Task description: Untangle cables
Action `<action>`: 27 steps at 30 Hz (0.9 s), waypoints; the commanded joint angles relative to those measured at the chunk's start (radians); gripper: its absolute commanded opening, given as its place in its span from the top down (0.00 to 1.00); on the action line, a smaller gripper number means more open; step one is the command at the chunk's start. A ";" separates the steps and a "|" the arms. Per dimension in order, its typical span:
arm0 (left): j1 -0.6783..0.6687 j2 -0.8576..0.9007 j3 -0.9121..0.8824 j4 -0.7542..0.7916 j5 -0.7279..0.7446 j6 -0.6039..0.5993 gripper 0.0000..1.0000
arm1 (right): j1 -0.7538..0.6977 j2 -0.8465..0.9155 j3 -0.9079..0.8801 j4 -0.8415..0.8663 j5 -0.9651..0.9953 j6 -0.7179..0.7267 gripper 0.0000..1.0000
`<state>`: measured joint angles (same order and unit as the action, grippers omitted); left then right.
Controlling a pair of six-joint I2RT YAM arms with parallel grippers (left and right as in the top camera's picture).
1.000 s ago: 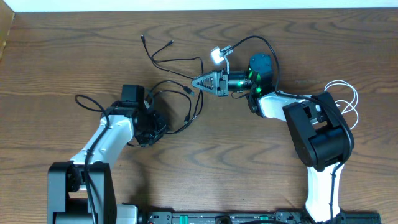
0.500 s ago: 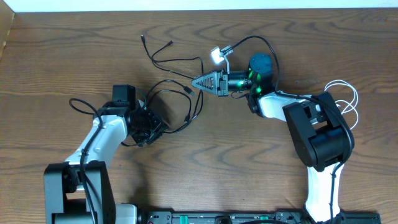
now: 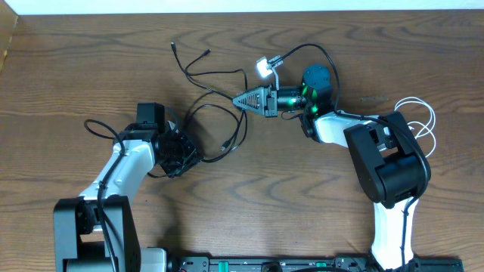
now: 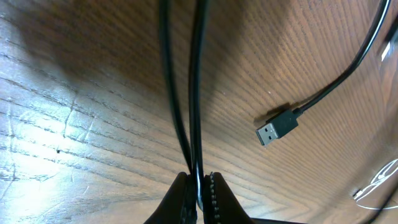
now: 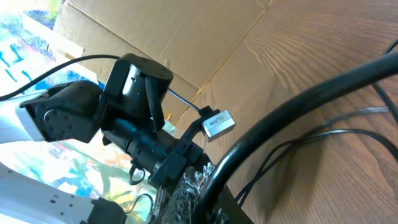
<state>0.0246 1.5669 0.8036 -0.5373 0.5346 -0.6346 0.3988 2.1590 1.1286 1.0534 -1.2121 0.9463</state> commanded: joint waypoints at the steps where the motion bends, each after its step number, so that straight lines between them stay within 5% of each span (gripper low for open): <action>1: 0.002 0.002 -0.006 -0.003 0.003 -0.002 0.92 | 0.008 -0.006 0.003 0.001 0.009 -0.019 0.99; 9: 0.002 0.002 -0.006 -0.003 -0.065 0.039 0.92 | 0.007 -0.006 0.003 0.001 0.009 -0.019 0.99; 18: 0.003 0.002 -0.006 -0.081 -0.464 0.062 0.92 | -0.043 -0.006 0.003 0.000 0.008 -0.015 0.99; 27: 0.003 0.002 -0.006 -0.082 -0.487 0.076 0.92 | -0.081 -0.006 0.003 -0.126 0.029 -0.067 0.99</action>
<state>0.0242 1.5669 0.8036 -0.6044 0.1265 -0.5941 0.3508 2.1590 1.1282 0.9840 -1.2224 0.9390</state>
